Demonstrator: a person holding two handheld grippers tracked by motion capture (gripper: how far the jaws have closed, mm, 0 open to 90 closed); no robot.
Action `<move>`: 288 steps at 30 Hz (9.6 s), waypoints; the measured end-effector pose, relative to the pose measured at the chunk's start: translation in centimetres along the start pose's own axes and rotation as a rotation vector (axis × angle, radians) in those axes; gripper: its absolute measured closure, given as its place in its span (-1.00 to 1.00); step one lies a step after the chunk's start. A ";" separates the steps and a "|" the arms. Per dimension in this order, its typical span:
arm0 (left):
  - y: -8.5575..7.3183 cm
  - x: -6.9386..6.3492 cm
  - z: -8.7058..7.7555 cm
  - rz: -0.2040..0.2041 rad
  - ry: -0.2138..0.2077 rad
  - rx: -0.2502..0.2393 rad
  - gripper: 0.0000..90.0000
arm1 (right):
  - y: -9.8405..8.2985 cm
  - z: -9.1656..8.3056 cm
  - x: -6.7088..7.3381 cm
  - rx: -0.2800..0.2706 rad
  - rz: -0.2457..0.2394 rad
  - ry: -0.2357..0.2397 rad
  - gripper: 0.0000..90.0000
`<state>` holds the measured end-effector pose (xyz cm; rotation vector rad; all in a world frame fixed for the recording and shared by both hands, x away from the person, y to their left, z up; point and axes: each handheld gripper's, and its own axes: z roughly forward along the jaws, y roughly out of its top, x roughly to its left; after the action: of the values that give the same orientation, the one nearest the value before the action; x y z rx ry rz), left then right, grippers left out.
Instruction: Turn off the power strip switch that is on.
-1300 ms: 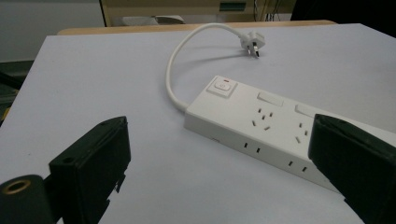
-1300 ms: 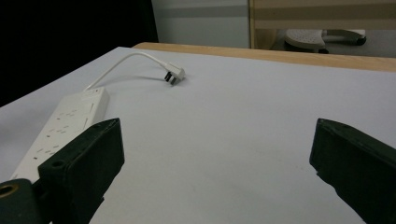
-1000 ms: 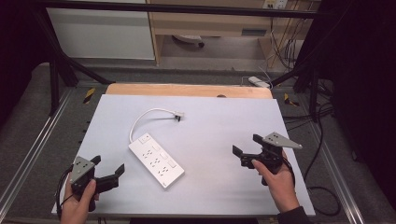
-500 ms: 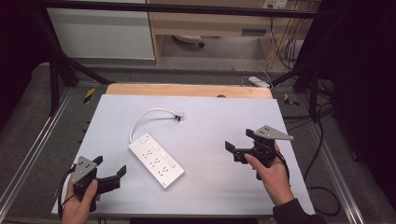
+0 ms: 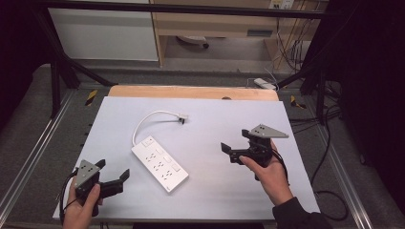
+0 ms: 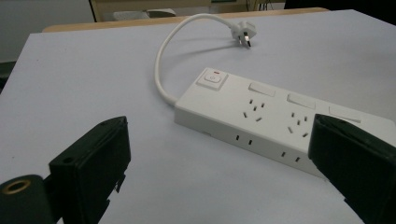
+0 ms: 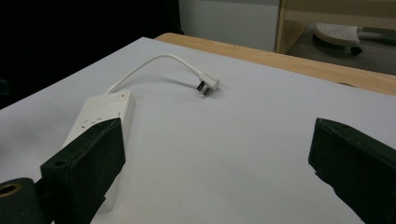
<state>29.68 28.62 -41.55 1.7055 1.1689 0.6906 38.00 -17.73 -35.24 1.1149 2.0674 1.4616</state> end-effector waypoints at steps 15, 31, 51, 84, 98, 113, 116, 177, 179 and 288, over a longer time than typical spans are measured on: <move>0.0 0.0 0.0 0.003 -0.003 0.003 -0.88 | 0.8 2.0 1.7 0.018 -0.034 0.041 -0.65; 0.0 -0.1 0.0 0.012 -0.009 0.004 -0.88 | 0.8 4.5 4.4 0.045 -0.115 0.094 0.02; 0.0 -0.2 0.0 0.018 -0.013 0.005 -0.88 | 0.0 6.5 6.7 0.034 -0.144 0.181 0.90; 0.0 -0.2 0.0 0.025 -0.015 0.005 -0.88 | -1.5 8.9 8.7 0.126 -0.141 0.247 1.00; 0.0 -0.2 0.1 0.031 -0.016 0.008 -0.88 | -2.5 9.6 9.0 0.158 -0.143 0.253 1.00; 0.0 -0.3 0.1 0.036 -0.017 0.012 -0.88 | -3.6 10.4 9.6 0.177 -0.142 0.263 1.00; 0.0 -0.3 0.1 0.035 -0.022 0.015 -0.88 | -3.8 10.6 9.7 0.179 -0.139 0.266 1.00; -0.1 -0.5 0.2 0.050 -0.033 0.025 -0.88 | -6.8 12.0 10.5 0.191 -0.149 0.244 1.00; -0.1 -0.5 0.2 0.050 -0.033 0.025 -0.88 | -6.8 12.0 10.5 0.190 -0.150 0.243 1.00; -0.1 -0.4 0.2 0.052 -0.032 0.024 -0.88 | -3.4 9.6 7.1 0.060 -0.035 0.115 -0.93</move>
<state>29.61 28.18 -41.67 1.7662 1.1189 0.6811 38.85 -6.85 -41.10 1.0337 2.2106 1.4876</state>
